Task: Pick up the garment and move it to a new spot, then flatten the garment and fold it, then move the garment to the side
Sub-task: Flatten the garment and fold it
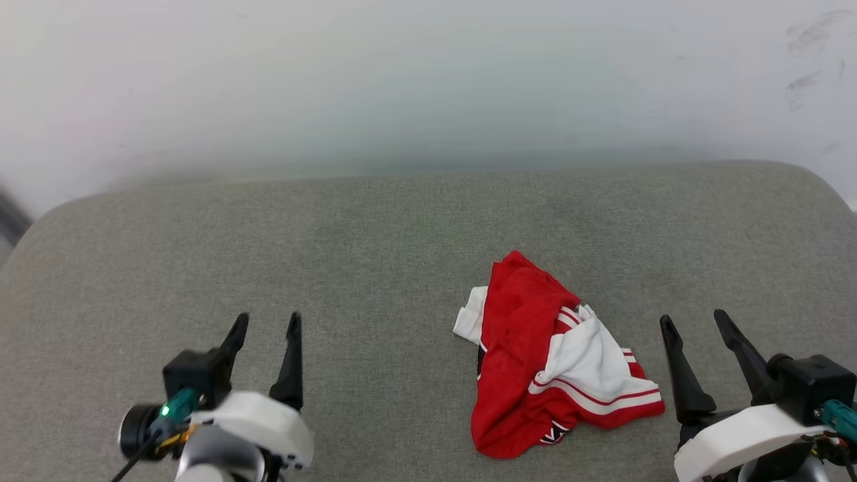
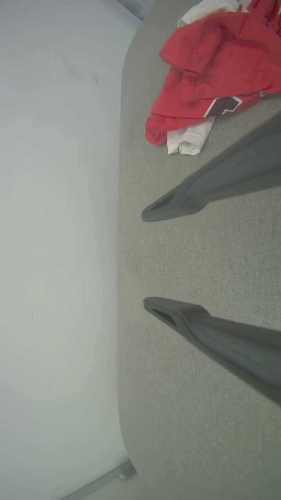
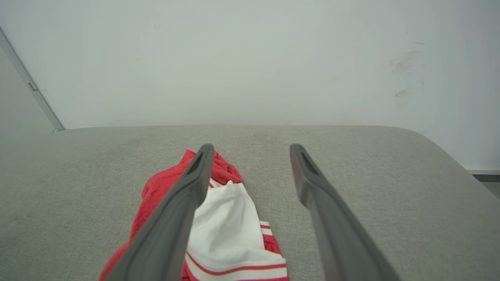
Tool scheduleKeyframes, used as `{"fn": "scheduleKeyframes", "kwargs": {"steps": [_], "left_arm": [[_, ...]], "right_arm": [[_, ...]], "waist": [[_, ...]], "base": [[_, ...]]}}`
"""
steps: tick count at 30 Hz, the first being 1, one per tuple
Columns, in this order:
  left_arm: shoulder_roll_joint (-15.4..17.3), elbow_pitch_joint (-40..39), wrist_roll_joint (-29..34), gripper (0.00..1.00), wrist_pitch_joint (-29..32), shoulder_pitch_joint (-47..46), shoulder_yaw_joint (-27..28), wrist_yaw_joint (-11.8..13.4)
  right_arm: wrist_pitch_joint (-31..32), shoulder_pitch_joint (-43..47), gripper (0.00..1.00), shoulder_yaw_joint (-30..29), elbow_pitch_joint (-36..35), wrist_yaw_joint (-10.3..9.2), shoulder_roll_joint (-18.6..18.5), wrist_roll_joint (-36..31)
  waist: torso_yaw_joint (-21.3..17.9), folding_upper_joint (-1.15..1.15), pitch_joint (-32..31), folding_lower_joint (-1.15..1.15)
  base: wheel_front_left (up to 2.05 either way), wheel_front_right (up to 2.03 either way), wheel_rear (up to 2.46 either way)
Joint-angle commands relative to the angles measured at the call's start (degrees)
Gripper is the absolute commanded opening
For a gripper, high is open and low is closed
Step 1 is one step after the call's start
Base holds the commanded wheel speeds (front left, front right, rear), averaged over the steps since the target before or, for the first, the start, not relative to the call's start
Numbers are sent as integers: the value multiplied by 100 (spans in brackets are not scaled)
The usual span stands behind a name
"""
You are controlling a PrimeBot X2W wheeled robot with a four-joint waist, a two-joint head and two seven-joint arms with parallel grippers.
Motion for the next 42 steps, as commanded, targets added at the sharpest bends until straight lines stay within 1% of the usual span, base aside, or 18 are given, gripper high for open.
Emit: {"fn": "scheduleKeyframes", "kwargs": {"steps": [1,3,8,13,19,23,24,27,33,34,35,36,38,42], "left_arm": [[0,-10,-1,100,69,-187,-55,-58],[-9,39,-20,100,204,-469,-126,-164],[-192,306,-1,100,602,-1388,-412,-409],[-388,912,-16,100,1177,-2336,-717,-696],[-609,1784,-91,100,2062,-3263,-1147,-1156],[-754,2420,-119,100,2518,-3655,-1427,-1389],[-796,2727,-181,100,2697,-3774,-1528,-1469],[-808,3113,-292,100,2966,-3902,-1624,-1556],[-813,3706,-474,100,3624,-3967,-2015,-1672],[-817,3756,-507,71,3690,-3944,-2082,-1686],[-816,3781,-538,31,3700,-3961,-2140,-1697],[-813,3825,-571,0,3757,-3975,-2205,-1703],[-784,3841,-610,0,3751,-4000,-2305,-1703],[-608,3674,-585,0,3356,-4233,-2277,-1695]], "right_arm": [[-26,-36,100,-5,10,-2,14,23],[-10,-39,100,-14,21,-2,14,48],[4,-207,100,10,-44,-2,14,47],[-28,-426,100,49,-36,-2,13,75],[-118,-643,100,76,64,-2,14,159],[-205,-772,100,92,138,-2,14,221],[-229,-834,100,115,196,-2,15,248],[-283,-900,100,138,261,-2,12,294],[-337,-918,100,110,389,-2,13,373],[-350,-927,100,107,405,-2,13,391],[-363,-937,100,109,420,-2,13,417],[-374,-947,100,109,430,-2,13,432],[-388,-967,100,106,458,-2,13,453],[-405,-947,100,67,512,-2,13,501]], "waist": [[2,0,39,0],[4,0,106,0],[-68,0,425,0],[-227,0,811,0],[-413,0,1256,0],[-542,0,1474,0],[-621,0,1556,0],[-742,0,1646,0],[-839,0,1724,0],[-846,0,1728,0],[-852,0,1731,0],[-854,0,1731,0],[-848,0,1715,0],[-773,0,1617,0]], "base": [[0,0,0],[0,0,0],[0,0,0],[0,0,0],[0,0,0],[0,0,0],[0,0,0],[0,0,0],[0,0,0],[0,0,0],[0,0,0],[0,0,0],[0,0,0],[0,0,0]]}}
